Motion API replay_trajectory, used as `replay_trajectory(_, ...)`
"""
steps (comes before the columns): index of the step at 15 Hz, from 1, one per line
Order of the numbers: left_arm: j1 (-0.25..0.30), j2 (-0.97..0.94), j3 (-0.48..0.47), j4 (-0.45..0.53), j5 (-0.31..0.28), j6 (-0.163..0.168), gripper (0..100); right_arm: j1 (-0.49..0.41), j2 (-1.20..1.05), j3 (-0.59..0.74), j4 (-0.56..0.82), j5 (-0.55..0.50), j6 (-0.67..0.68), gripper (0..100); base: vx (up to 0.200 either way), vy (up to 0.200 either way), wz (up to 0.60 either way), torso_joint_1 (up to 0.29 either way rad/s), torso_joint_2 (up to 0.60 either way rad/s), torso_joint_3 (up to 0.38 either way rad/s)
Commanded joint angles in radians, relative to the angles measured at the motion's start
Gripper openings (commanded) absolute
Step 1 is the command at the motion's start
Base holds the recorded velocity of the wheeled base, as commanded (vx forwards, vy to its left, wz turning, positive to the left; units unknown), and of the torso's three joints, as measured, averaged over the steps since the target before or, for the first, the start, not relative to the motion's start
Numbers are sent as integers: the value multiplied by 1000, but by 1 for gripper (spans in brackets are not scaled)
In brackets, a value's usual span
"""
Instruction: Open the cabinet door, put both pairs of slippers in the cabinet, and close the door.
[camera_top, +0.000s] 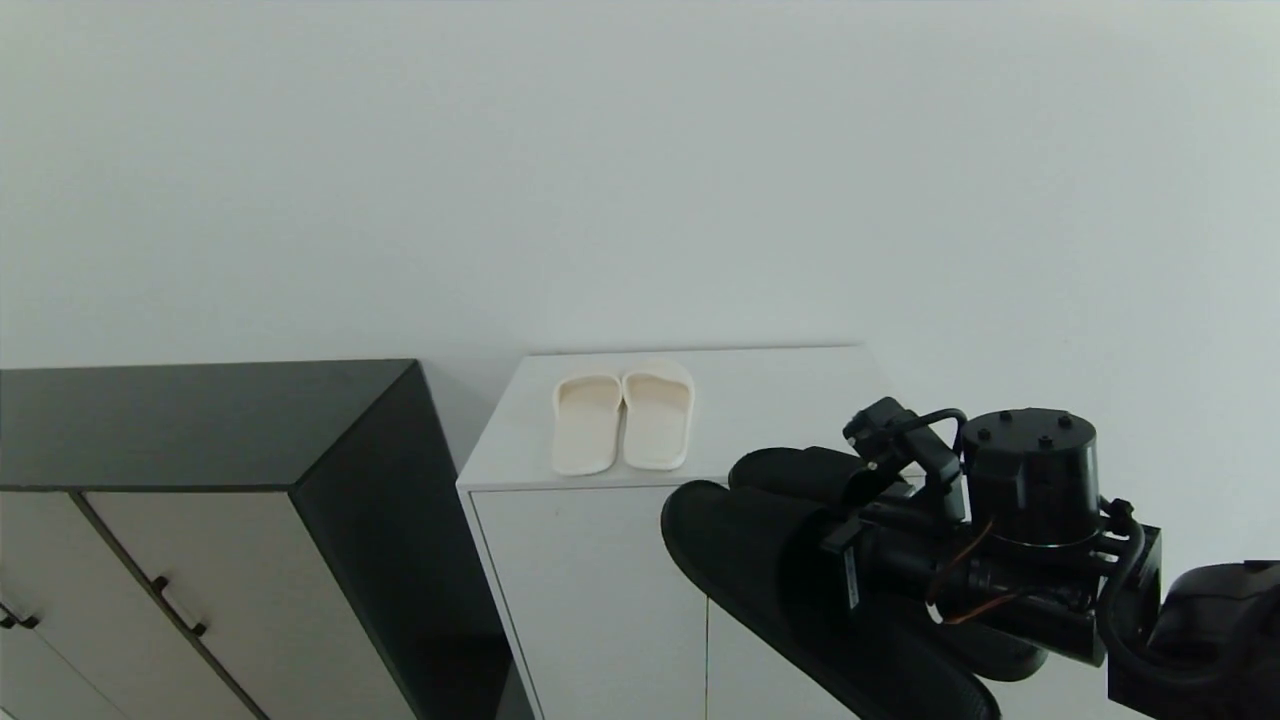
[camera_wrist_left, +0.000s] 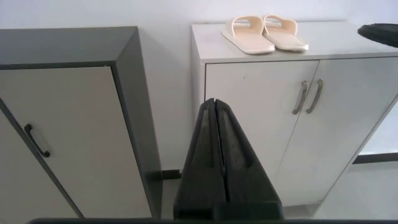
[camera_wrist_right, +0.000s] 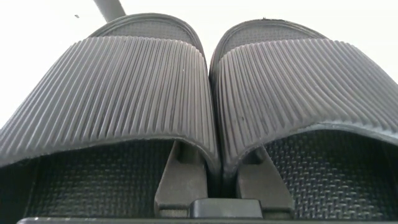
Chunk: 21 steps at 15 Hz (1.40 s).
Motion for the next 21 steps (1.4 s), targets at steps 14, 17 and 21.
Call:
replay_trajectory(14,1,2,0,0,0,1,0,-3,-10,43,-2,11,1,0,0,-86,0,2,2,1)
replay_trajectory(17,1,2,0,0,0,1,0,-3,-13,47,-4,14,-2,0,0,0,0,0,0,0)
replay_trajectory(21,1,2,0,0,2,1,0,-3,-12,53,-4,16,-4,0,0,0,0,0,0,0)
